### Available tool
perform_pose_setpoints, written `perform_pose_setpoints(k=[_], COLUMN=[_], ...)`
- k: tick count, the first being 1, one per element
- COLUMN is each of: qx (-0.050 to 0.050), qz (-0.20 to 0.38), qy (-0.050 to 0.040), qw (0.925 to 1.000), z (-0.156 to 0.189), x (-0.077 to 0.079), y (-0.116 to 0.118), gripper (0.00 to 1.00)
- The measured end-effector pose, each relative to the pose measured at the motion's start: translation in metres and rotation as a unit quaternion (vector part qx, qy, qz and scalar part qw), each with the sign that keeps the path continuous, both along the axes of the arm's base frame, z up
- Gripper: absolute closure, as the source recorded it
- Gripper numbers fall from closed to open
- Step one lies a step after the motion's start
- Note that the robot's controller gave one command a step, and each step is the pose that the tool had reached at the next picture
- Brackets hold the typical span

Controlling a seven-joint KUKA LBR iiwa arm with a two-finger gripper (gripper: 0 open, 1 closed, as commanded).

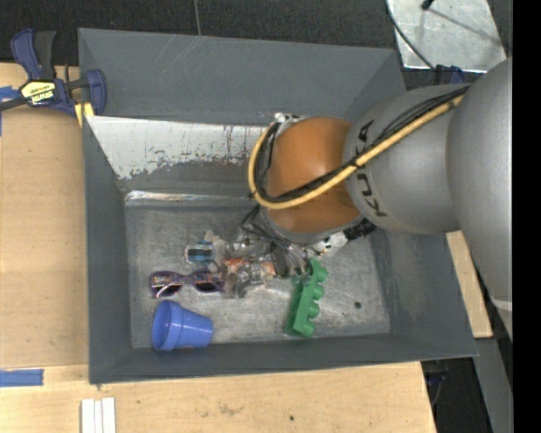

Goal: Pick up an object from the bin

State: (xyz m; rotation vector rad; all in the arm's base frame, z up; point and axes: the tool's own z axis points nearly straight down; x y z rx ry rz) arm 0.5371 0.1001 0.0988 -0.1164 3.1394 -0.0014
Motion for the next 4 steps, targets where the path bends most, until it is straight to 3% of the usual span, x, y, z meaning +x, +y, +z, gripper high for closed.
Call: perform_pose_setpoints(k=[2, 4], qx=[0.001, 0.001], qz=[0.0, 0.0], qy=[-0.003, -0.0028], qw=[1.0, 1.0], z=[0.029, 0.037], x=[0.002, 0.002], y=[0.001, 0.001], gripper=[1.0, 1.0])
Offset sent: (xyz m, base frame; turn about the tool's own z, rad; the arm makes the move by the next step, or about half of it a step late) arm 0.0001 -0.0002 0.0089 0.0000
